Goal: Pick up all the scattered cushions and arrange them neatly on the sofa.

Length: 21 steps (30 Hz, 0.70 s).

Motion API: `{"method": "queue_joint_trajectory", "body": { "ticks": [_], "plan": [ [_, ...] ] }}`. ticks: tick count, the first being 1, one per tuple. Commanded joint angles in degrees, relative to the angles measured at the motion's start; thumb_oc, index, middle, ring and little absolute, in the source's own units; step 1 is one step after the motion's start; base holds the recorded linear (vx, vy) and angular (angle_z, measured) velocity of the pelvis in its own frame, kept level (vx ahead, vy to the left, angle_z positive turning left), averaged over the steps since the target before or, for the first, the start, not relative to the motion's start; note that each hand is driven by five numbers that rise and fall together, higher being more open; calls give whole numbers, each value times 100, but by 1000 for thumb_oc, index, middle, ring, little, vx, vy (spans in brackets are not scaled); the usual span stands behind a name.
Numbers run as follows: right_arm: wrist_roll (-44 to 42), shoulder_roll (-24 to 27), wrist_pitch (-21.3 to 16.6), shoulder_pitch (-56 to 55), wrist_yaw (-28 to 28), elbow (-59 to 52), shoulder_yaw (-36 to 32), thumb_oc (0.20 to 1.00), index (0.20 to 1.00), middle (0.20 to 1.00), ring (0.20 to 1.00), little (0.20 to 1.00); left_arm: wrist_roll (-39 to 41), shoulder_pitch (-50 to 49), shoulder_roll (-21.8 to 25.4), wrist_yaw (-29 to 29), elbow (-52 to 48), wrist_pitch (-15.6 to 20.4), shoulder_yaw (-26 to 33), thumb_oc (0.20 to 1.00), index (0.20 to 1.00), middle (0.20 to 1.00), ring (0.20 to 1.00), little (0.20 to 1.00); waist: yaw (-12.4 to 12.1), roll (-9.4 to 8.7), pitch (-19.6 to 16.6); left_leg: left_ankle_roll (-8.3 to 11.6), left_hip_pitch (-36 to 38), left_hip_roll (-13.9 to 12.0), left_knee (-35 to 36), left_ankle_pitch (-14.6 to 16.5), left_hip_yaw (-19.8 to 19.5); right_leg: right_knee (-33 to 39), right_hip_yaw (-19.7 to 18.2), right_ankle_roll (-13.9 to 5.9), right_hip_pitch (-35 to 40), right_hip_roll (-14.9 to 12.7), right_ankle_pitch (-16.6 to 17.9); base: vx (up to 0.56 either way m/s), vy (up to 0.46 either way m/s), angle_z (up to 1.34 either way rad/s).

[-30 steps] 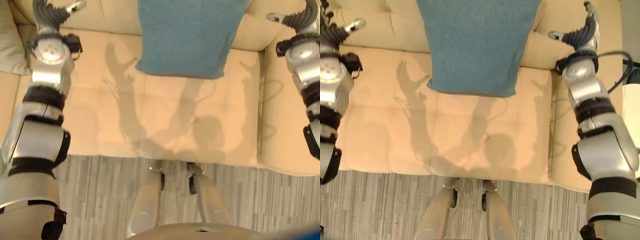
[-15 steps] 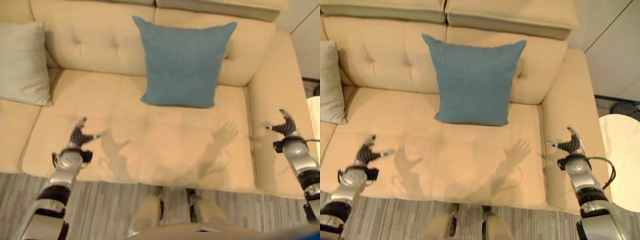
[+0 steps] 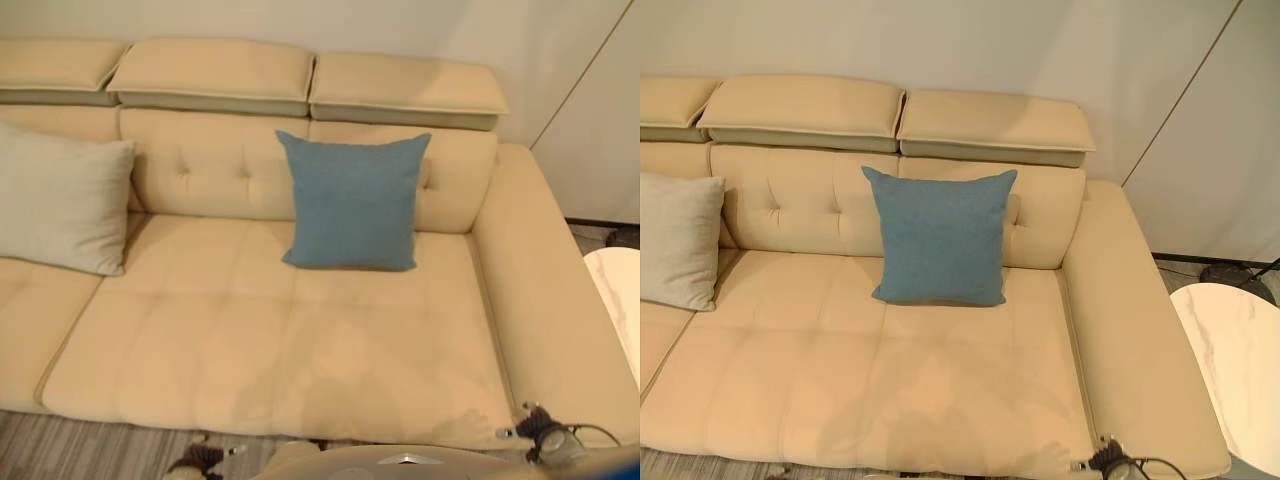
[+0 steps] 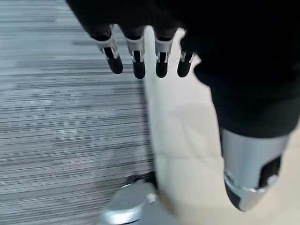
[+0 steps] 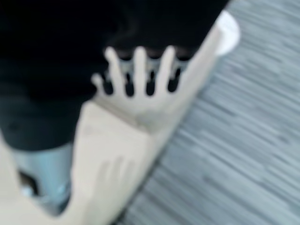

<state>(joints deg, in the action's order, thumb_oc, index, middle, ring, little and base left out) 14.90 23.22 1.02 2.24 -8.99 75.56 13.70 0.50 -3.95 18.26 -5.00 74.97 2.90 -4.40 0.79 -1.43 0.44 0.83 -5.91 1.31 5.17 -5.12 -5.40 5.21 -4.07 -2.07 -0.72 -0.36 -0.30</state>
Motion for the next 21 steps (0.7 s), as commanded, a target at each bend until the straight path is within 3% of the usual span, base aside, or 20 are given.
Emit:
{"method": "queue_joint_trajectory", "body": {
  "ticks": [1,9,16,19,20,21],
  "plan": [
    [28,53,42,133,6,117,-48,1000,1000,1000,1000,1000,-237,242,162,33,212,-2,111,1000,1000,1000,1000,1000,-5,-271,-4,68,259,-107,-404,845,304,-108,261,-467,-150,-456,199,-28,77,-5],
    [-86,-60,139,40,75,234,-164,1000,1000,1000,1000,1000,-304,304,43,67,153,-50,-58,1000,1000,1000,1000,1000,49,-272,75,-40,247,-6,-641,976,418,-287,194,-525,-206,-592,260,-59,100,-5],
    [7,-148,242,392,-14,96,107,1000,1000,1000,1000,1000,-409,661,17,13,-61,3,-482,1000,1000,1000,1000,1000,87,-270,423,-184,-113,141,-771,878,559,-641,184,-725,-1012,-665,699,-202,108,-19],
    [-37,-203,231,440,4,59,225,1000,1000,1000,1000,1000,-423,730,40,19,-151,-20,-593,1000,1000,1000,1000,1000,22,-185,467,-249,-271,122,-756,702,550,-1335,339,-540,-897,-504,165,-238,109,-54],
    [-38,-203,230,439,3,60,226,1000,1000,1000,1000,1000,-422,729,40,19,-152,-21,-593,1000,1000,1000,1000,1000,25,-188,475,-249,-262,126,-759,708,548,-1356,341,-540,-895,-508,146,-140,53,-1],
    [-53,-229,223,430,9,56,253,1000,1000,1000,1000,1000,-422,725,44,37,-134,-48,-605,1000,1000,1000,1000,1000,-52,-141,415,-270,-281,81,-714,637,540,-1781,415,-454,-723,-416,-188,-133,20,10]
  ]
}}
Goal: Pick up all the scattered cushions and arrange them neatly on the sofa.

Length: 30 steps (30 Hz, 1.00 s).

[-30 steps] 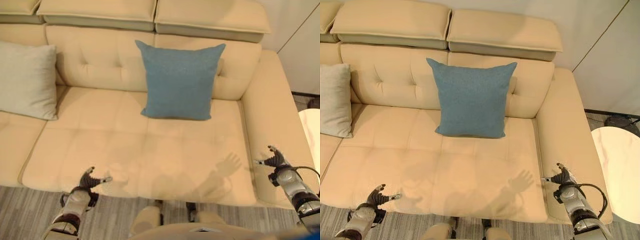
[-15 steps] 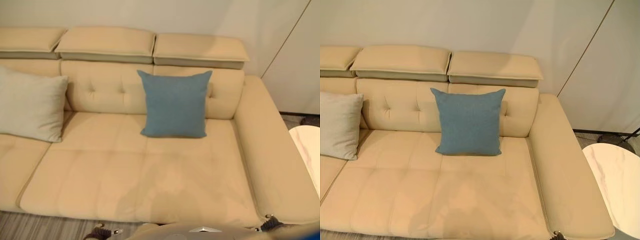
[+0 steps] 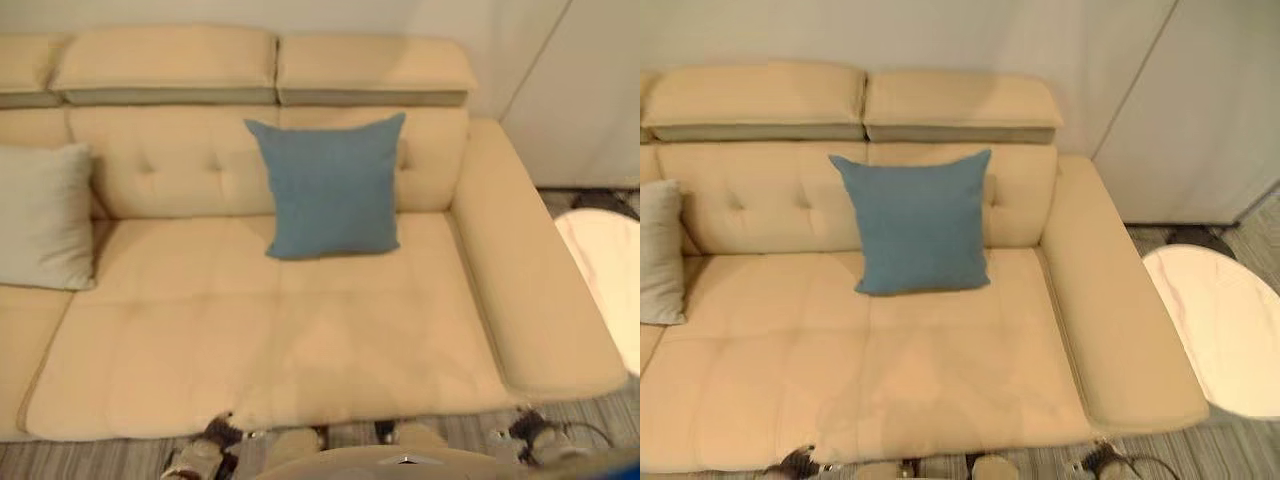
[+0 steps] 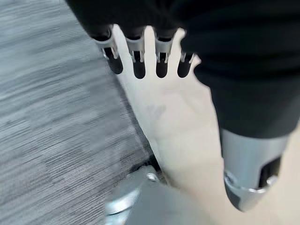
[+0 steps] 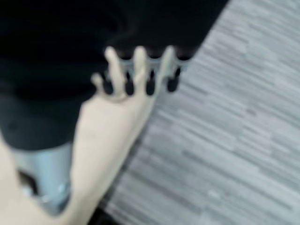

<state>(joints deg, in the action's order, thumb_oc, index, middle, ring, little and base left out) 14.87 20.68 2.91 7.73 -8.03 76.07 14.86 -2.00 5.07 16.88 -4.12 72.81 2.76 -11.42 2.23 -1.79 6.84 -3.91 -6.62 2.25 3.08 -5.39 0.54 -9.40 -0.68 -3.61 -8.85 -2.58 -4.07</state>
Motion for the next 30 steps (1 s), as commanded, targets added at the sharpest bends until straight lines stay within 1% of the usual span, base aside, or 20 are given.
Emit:
{"method": "queue_joint_trajectory", "body": {
  "ticks": [1,2,3,4,5,7,8,9,11,12,13,14,15,17,18,20,21,22,24,30],
  "plan": [
    [-89,14,4,-105,-111,-29,151,1000,1000,1000,1000,1000,-188,-180,184,-44,101,-58,92,1000,1000,1000,1000,1000,-239,-96,-276,192,-224,-35,-471,633,-44,-585,65,-282,262,-116,-5,-164,11,5],
    [-110,0,-13,-116,-100,-38,146,1000,1000,1000,1000,1000,-202,-200,171,-35,118,-64,90,1000,1000,1000,1000,1000,-266,-107,-337,194,-273,-27,-470,617,-31,-631,70,-273,355,-91,-16,-146,-58,-16],
    [-123,-2,-30,-107,-107,-74,150,1000,1000,1000,1000,1000,-234,-227,175,-35,155,-73,102,1000,1000,1000,1000,1000,-361,-194,-385,209,-360,0,-511,595,39,-470,81,-301,695,-100,-47,-138,-82,-12],
    [-119,-13,-29,-97,-115,-111,171,1000,1000,1000,1000,1000,-201,-259,173,-33,163,-76,118,1000,1000,1000,1000,1000,-436,-236,-421,220,-413,-4,-512,564,72,-343,109,-250,758,-93,-74,-190,-159,-20],
    [-142,-56,-52,-85,-146,-154,210,1000,1000,1000,1000,1000,-161,-306,134,-61,205,-77,168,1000,1000,1000,1000,1000,-528,-360,-504,277,-613,-1,-563,452,166,235,138,-155,1040,-34,-304,-121,-117,-41],
    [-164,-54,-66,-73,-167,-196,244,1000,1000,1000,1000,1000,-143,-314,125,-84,215,-73,174,1000,1000,1000,1000,1000,-536,-385,-495,321,-753,-33,-638,358,178,396,59,-90,1053,48,-348,-172,-138,-40],
    [-221,-47,-73,-60,-187,-239,272,1000,1000,1000,1000,1000,-70,-286,124,-107,217,-70,193,1000,1000,1000,1000,1000,-524,-381,-434,393,-951,-91,-713,189,166,522,-96,34,1008,225,-380,-310,-181,0],
    [-289,-55,-81,-88,-216,-239,265,1000,1000,1000,1000,1000,-51,-242,117,-132,206,-76,189,1000,1000,1000,1000,1000,-514,-363,-351,456,-1077,-114,-763,82,121,599,-103,139,929,335,-383,-240,-126,23],
    [-348,-63,-90,-99,-229,-243,268,1000,1000,1000,1000,1000,-26,-201,91,-136,186,-79,167,1000,1000,1000,1000,1000,-481,-350,-277,486,-1156,-108,-805,21,90,610,-86,171,885,408,-367,-209,-91,32],
    [-381,-41,-83,-116,-281,-207,259,1000,1000,1000,1000,1000,14,-122,79,-158,155,-71,86,1000,1000,1000,1000,1000,-464,-324,-120,603,-1354,-126,-975,-145,65,628,-54,216,818,456,-287,-317,-104,21],
    [-370,-30,-63,-112,-290,-182,263,1000,1000,1000,1000,1000,37,-85,64,-156,135,-76,64,1000,1000,1000,1000,1000,-445,-315,-52,676,-1463,-123,-1106,-153,40,614,-7,241,736,458,-236,-395,-102,82],
    [-382,-33,-58,-150,-289,-132,247,1000,1000,1000,1000,1000,77,-50,21,-164,136,-71,46,1000,1000,1000,1000,1000,-371,-377,6,595,-1357,-42,-1368,180,-47,641,98,242,657,381,-108,-242,-51,85],
    [-382,-32,-58,-149,-289,-132,246,1000,1000,1000,1000,1000,77,-49,20,-164,136,-71,46,1000,1000,1000,1000,1000,-365,-372,-5,597,-1373,-44,-1362,166,-54,644,104,243,641,385,-98,-207,-30,69],
    [-358,-48,-46,-193,-271,-53,210,1000,1000,1000,1000,1000,82,-55,-7,-148,148,-87,61,1000,1000,1000,1000,1000,-297,-482,-26,539,-1259,-52,-1770,565,-127,660,177,216,562,202,45,-100,54,6],
    [-340,-37,-53,-195,-273,-23,184,1000,1000,1000,1000,1000,115,-53,-43,-154,160,-87,108,1000,1000,1000,1000,1000,-251,-509,-63,528,-808,-112,-1723,933,-318,695,168,179,523,103,106,-55,72,22],
    [-319,-15,-32,-213,-288,10,146,1000,1000,1000,1000,1000,109,-46,-61,-194,156,-87,95,1000,1000,1000,1000,1000,-191,-469,-115,551,-731,-119,-1614,860,-443,732,204,127,509,87,126,-2,121,23],
    [-369,-36,-38,-250,-286,69,74,1000,1000,1000,1000,1000,91,-56,-80,-241,178,-91,84,1000,1000,1000,1000,1000,-144,-385,-228,553,-451,-213,-1157,816,-416,761,215,111,518,126,133,22,129,31],
    [-369,-35,-38,-252,-286,69,74,1000,1000,1000,1000,1000,91,-58,-81,-242,178,-91,83,1000,1000,1000,1000,1000,-148,-386,-224,554,-430,-213,-1130,805,-413,764,212,112,526,126,134,66,133,27],
    [-364,-79,-30,-303,-234,166,27,1000,1000,1000,1000,1000,42,-65,-84,-238,166,-88,55,1000,1000,1000,1000,1000,-95,-301,-395,556,-140,-183,-604,752,-433,808,252,38,558,55,164,60,148,4],
    [-345,-121,15,-273,-222,251,11,1000,1000,1000,1000,1000,-43,-51,19,-270,190,-116,84,1000,1000,1000,1000,1000,-99,-240,-489,492,194,-155,-196,718,-314,806,229,-47,636,-36,165,23,93,-8]
  ]
}}
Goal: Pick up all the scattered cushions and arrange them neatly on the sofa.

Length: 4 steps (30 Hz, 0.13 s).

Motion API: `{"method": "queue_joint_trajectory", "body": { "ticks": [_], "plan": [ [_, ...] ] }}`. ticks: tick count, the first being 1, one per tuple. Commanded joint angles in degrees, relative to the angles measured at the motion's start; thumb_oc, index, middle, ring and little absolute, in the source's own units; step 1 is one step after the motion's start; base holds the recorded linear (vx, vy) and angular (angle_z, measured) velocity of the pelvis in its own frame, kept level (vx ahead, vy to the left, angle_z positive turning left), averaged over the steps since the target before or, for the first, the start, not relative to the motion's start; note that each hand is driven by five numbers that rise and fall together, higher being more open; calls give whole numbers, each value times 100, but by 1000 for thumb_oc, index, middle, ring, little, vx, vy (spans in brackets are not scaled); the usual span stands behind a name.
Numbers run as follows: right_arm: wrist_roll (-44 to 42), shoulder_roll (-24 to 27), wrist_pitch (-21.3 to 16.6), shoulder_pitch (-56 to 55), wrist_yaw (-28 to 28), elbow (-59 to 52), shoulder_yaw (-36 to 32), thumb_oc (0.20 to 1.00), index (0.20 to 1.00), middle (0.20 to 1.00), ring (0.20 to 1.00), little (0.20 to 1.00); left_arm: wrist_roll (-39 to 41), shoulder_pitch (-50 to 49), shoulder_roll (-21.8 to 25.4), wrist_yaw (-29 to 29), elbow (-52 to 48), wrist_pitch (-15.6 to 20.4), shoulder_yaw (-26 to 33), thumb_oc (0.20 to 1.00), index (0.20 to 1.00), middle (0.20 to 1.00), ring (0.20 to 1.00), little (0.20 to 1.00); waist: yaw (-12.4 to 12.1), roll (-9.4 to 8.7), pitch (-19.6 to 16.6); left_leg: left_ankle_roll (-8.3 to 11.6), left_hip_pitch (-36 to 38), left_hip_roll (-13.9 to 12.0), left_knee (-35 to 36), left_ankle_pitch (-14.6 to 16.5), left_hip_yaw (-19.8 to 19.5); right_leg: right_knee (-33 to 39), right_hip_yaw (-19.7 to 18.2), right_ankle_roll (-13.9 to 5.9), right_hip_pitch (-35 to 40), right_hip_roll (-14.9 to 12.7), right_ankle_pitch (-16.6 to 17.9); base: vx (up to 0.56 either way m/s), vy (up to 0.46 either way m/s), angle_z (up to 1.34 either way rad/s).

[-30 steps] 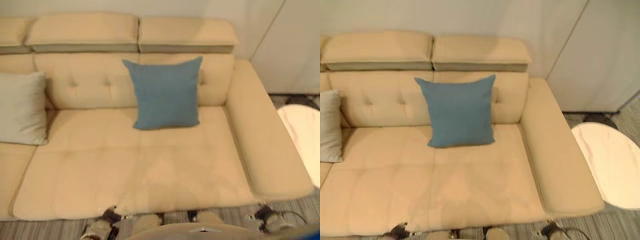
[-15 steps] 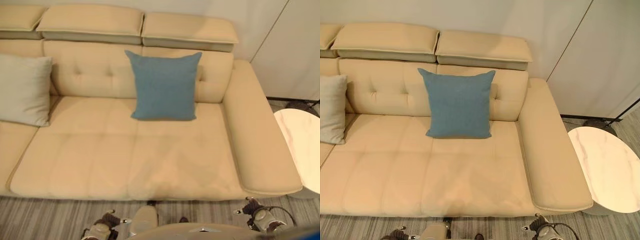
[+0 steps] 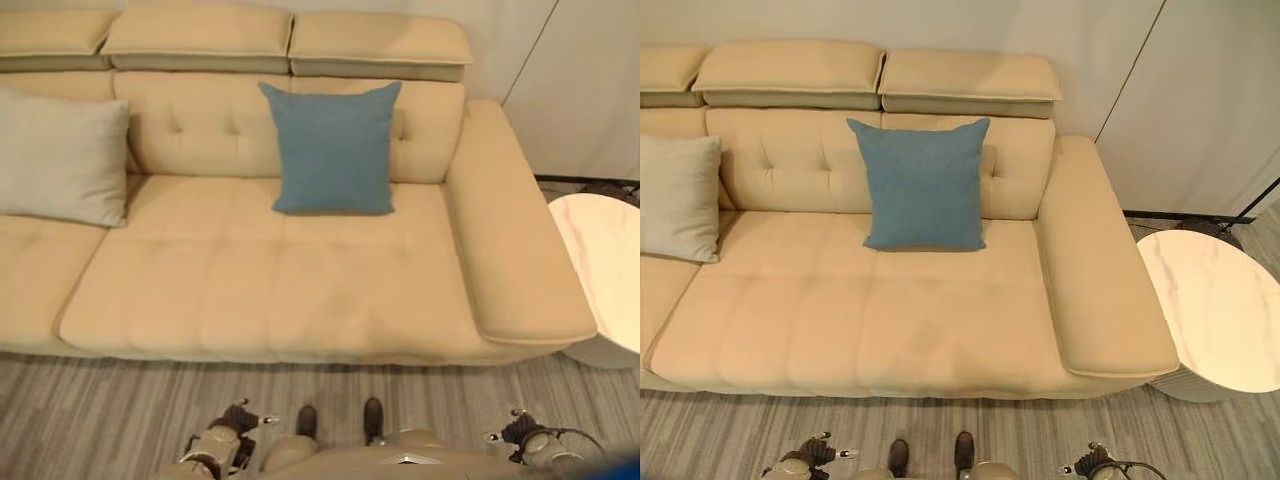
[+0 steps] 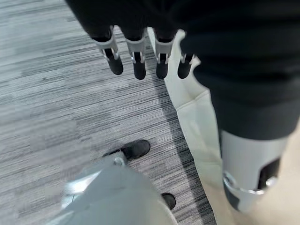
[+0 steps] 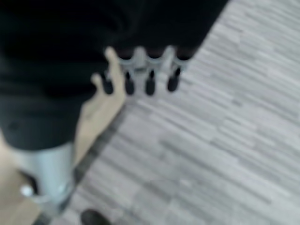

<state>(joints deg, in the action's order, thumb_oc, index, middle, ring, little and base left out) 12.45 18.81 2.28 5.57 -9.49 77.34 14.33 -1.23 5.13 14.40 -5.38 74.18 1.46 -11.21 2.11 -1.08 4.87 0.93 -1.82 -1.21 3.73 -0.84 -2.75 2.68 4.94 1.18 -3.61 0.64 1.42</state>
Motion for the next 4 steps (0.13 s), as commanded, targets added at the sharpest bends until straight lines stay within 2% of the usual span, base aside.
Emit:
{"method": "queue_joint_trajectory", "body": {
  "ticks": [1,4],
  "plan": [
    [-96,66,83,-53,-72,140,61,1000,1000,1000,1000,1000,-135,-56,285,-149,72,4,71,1000,1000,1000,1000,1000,-88,-305,-309,-1,-243,200,-224,258,38,-398,-332,-541,127,-370,-372,5,45,-22],
    [-80,79,96,-48,-71,155,66,1000,1000,1000,1000,1000,-173,-73,325,-153,113,-2,95,1000,1000,1000,1000,1000,-110,-298,-349,-25,-83,203,-86,248,121,-359,-365,-597,190,-398,-332,31,52,-13]
  ]
}}
